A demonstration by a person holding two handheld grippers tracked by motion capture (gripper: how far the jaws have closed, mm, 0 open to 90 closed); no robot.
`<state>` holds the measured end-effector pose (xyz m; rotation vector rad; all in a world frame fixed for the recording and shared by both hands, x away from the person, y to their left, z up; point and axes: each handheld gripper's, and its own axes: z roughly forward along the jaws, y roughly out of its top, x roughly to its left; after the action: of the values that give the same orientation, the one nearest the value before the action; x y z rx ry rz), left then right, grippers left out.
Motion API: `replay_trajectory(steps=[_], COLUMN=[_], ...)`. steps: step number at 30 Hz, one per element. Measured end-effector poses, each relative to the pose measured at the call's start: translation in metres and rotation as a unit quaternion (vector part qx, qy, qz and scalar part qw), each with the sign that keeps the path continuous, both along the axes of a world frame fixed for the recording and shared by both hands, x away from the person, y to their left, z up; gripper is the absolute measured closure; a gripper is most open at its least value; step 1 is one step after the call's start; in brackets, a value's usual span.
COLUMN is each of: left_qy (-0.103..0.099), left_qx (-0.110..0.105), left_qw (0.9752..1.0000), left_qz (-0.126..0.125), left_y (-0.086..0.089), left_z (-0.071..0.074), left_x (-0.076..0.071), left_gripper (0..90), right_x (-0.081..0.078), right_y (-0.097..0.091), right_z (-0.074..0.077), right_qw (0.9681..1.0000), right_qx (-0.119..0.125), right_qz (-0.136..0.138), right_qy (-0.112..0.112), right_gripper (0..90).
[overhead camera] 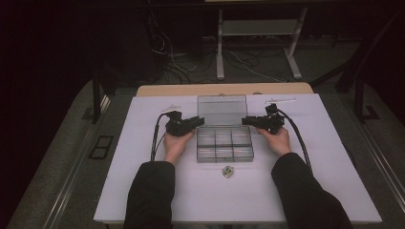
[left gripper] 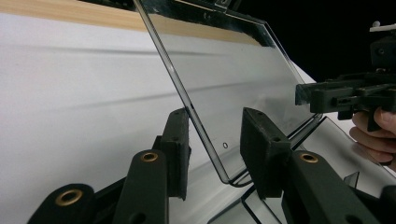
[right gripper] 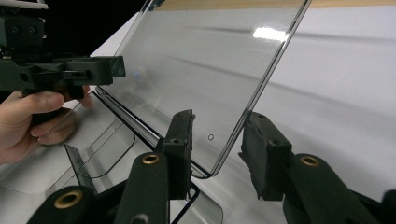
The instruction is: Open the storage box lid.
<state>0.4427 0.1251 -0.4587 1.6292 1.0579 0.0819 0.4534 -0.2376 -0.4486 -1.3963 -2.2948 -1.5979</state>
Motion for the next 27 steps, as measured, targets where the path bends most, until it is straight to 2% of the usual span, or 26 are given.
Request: replay_trajectory(steps=[10,13,17,21,27], left_qy=[0.011,0.02,0.022,0.021,0.021], left_qx=[0.003,0.006,0.01,0.012,0.016], left_qw=[0.9999,0.9997,0.9996,0.9996,0.9995], left_qz=[0.008,0.012,0.012,0.013,0.017], left_y=[-0.0005,0.0012,0.0024,0.0031,0.0067], left_z=[-0.0007,-0.0018,-0.0014,0.0011,0.0077], left_x=[0.0003,0.0004,0.0,-0.001,-0.0038], left_gripper=[57.7,56.4,56.7,54.5,45.5], right_x=[0.0002,-0.0004,-0.0017,-0.0026,-0.0061], right_y=[-0.0002,0.0005,0.0021,0.0032,0.0016], right_z=[-0.0012,-0.0009,-0.0002,0.0006,0.0047], right_qw=[0.9999,0.9998,0.9997,0.9995,0.9991], right_qx=[0.0,-0.01,-0.019,-0.023,-0.036], right_qz=[-0.008,-0.017,-0.017,-0.021,-0.022], right_qy=[0.006,0.005,0.003,0.0,-0.001], right_gripper=[58.8,54.2,53.7,49.2,37.5])
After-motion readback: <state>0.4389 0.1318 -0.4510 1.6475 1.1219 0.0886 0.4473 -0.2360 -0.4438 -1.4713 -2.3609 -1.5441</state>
